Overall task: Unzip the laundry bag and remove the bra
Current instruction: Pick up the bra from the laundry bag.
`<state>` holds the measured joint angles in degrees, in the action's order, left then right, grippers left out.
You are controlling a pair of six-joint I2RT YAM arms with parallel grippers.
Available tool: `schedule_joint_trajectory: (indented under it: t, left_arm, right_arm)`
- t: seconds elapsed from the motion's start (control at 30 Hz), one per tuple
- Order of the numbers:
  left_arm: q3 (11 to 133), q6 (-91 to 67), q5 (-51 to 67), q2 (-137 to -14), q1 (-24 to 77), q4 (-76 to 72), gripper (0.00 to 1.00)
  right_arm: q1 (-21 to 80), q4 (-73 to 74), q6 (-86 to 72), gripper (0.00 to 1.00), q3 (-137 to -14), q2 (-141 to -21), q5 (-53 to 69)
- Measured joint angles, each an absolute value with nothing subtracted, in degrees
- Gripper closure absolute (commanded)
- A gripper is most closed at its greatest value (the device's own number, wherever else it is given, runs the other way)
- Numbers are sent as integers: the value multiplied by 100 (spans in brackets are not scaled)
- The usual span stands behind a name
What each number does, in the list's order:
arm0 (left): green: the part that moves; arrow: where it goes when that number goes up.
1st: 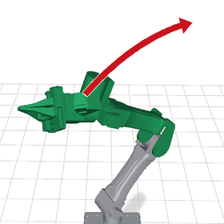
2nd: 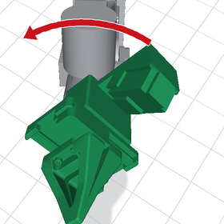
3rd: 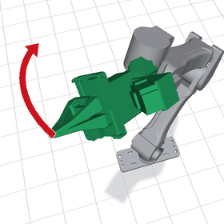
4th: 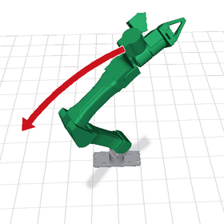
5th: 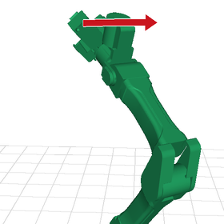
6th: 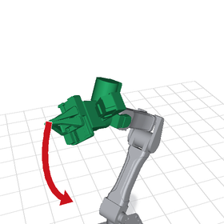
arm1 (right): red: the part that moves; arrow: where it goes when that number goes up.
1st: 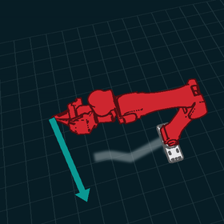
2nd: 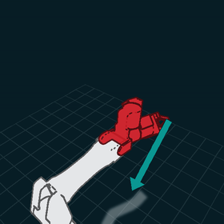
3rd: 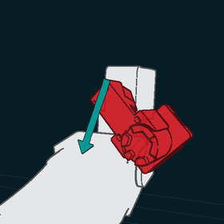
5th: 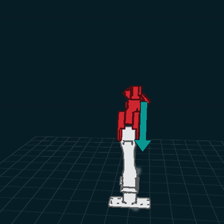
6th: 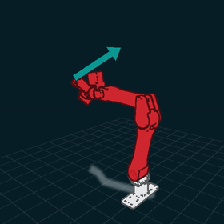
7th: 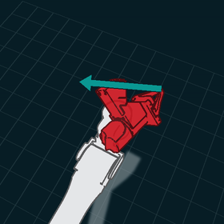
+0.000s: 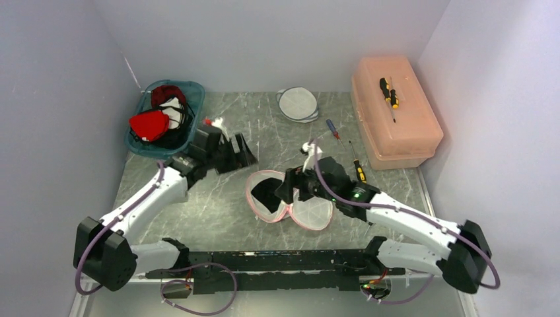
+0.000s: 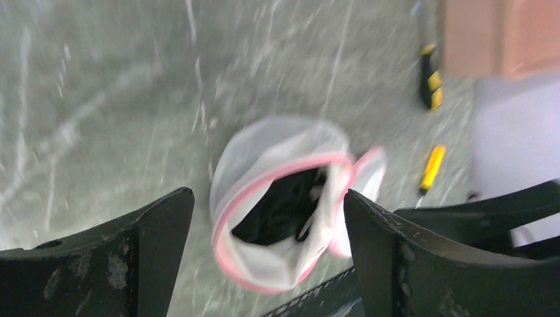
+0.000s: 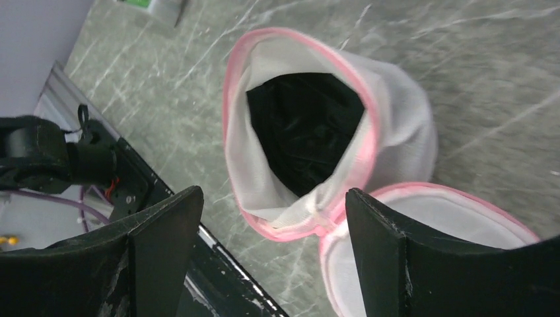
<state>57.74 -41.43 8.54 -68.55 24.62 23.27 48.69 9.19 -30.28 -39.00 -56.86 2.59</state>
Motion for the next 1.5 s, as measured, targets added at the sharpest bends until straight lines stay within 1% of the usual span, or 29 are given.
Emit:
schedule_joint_trajectory:
  t: [0.07, 0.2, 0.3, 0.43, 0.47, 0.73, 0.8, 0.87, 0.9, 0.93, 0.97, 1.03, 1.1, 1.13, 1.2, 1.23, 1.27, 1.3, 1.37, 1.43, 1.5]
  left_arm:
    - [5264, -4176, 851, -6893, 2759, 2320, 13]
    - [4525, -4241, 770, -6794, 2832, 2314, 15]
    - [4342, -4263, 762, -6733, 2816, 2176, 22]
    - [4198, -4287, 755, -6746, 2816, 1776, 34]
    - [4132, -4309, 740, -6748, 2816, 1678, 36]
    - [3743, -4335, 657, -6748, 2816, 1339, 46]
    - [3695, -4335, 663, -6748, 2816, 1227, 49]
    - [3632, -4338, 674, -6748, 2816, 1133, 50]
    - [3586, -4338, 679, -6746, 2816, 1072, 51]
    - [3555, -4342, 683, -6748, 2816, 1041, 52]
    - [3531, -4351, 687, -6748, 2816, 1015, 53]
    - [3481, -4375, 709, -6746, 2816, 965, 55]
    - [3459, -4379, 733, -6742, 2816, 926, 55]
    - [3459, -4379, 751, -6737, 2816, 919, 55]
    - [3459, -4381, 773, -6724, 2816, 891, 51]
    - [3459, -4383, 786, -6720, 2816, 873, 43]
    - [3452, -4397, 805, -6707, 2816, 840, 38]
    - [3441, -4386, 827, -6692, 2816, 805, 29]
    - [3395, -4425, 934, -6626, 2816, 720, 21]
    - [3334, -4466, 1098, -6558, 2816, 589, 17]
    - [3245, -4471, 1308, -6508, 2816, 377, 15]
  right_arm:
    - [5050, 851, -3065, 18, -4101, -6143, 305]
    - [5196, 679, -3310, 20, -4401, -6895, 368]
    - [5199, 596, -3535, 25, -4722, -7526, 362]
    - [5210, 591, -3837, 30, -5199, -8331, 338]
    - [5218, 589, -3916, 31, -5284, -8497, 329]
    - [5247, 683, -4316, 35, -5822, -9467, 235]
    - [5258, 709, -4383, 39, -5927, -9594, 187]
    - [5260, 711, -4456, 47, -5986, -9677, 134]
    - [5266, 709, -4497, 54, -6001, -9710, 95]
    - [5266, 711, -4525, 59, -6005, -9723, 62]
    - [5273, 714, -4545, 66, -6005, -9738, 32]
    - [5288, 727, -4602, 77, -6005, -9749, -10]
    - [5297, 729, -4613, 92, -6005, -9749, -45]
    - [5299, 729, -4626, 98, -6005, -9749, -73]
    - [5306, 740, -4619, 100, -6005, -9738, -115]
    - [5310, 764, -4611, 100, -6005, -9710, -134]
    - [5310, 801, -4600, 100, -6001, -9662, -154]
    - [5310, 838, -4589, 100, -5990, -9601, -167]
    - [5312, 937, -4512, 100, -5896, -9341, -228]
    - [5312, 1050, -4438, 100, -5804, -9043, -257]
    - [5312, 1094, -4327, 100, -5684, -8707, -252]
